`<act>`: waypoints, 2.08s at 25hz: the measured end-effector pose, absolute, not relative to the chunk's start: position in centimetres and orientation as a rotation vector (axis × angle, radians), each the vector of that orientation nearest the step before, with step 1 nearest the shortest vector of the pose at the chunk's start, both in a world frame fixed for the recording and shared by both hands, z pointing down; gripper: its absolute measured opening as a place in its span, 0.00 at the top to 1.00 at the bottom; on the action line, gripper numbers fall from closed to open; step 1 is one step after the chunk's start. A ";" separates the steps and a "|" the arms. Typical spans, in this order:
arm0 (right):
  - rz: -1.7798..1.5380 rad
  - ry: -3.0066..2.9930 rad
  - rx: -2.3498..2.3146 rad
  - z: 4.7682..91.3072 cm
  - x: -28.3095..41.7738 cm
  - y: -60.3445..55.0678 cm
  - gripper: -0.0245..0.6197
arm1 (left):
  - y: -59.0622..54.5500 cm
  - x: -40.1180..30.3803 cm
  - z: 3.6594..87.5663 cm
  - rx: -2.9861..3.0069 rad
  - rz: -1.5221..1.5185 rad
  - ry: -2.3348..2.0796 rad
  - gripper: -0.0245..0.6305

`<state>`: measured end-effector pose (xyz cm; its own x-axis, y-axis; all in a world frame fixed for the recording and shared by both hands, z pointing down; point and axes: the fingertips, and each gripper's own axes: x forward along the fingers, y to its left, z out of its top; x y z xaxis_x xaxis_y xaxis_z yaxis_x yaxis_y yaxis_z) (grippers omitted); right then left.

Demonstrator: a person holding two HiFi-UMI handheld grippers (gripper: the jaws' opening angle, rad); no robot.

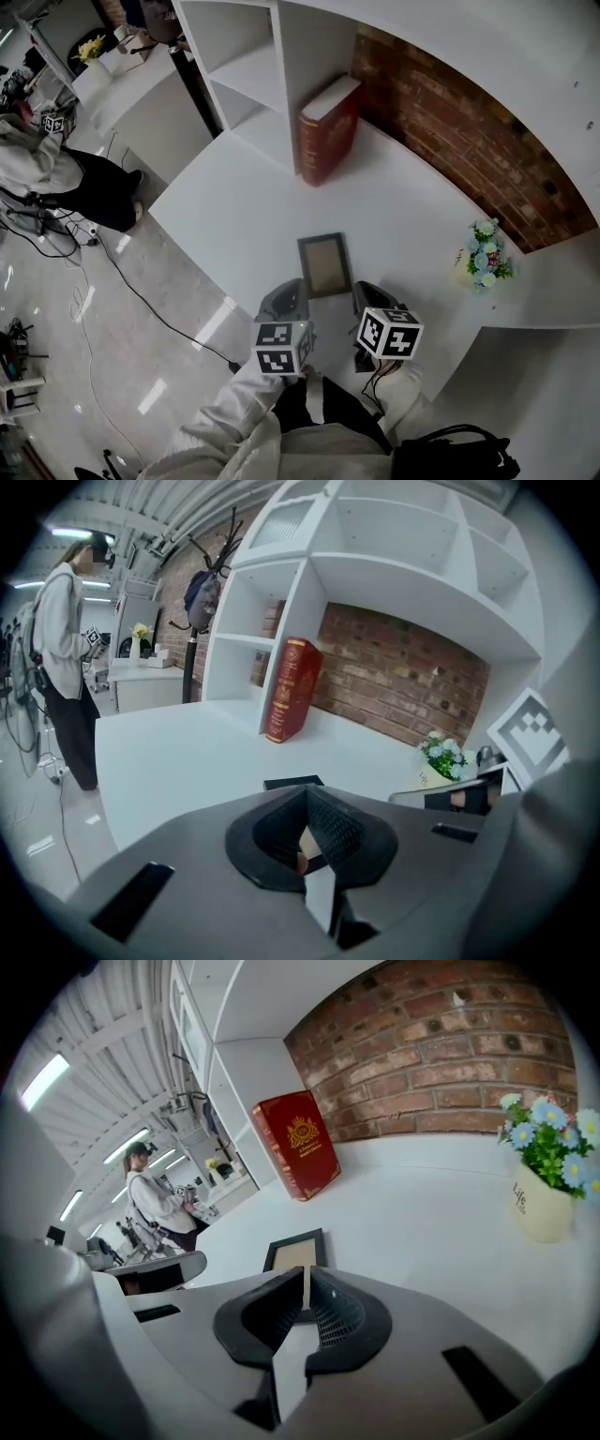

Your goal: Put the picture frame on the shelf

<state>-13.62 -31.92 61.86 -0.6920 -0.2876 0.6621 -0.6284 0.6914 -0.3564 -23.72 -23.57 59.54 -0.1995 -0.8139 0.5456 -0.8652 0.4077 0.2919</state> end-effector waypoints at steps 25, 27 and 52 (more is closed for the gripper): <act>0.803 -2.263 0.491 69.1 -18.9 -35.0 0.82 | -24.3 -26.0 66.0 1.247 0.069 -2.073 0.95; 0.790 -2.251 0.488 69.2 -19.0 -35.1 0.82 | -24.2 -26.1 66.2 1.239 0.065 -2.072 0.95; 0.799 -2.221 0.524 69.5 -18.4 -35.1 0.85 | -23.0 -25.6 66.4 1.247 0.104 -2.058 0.95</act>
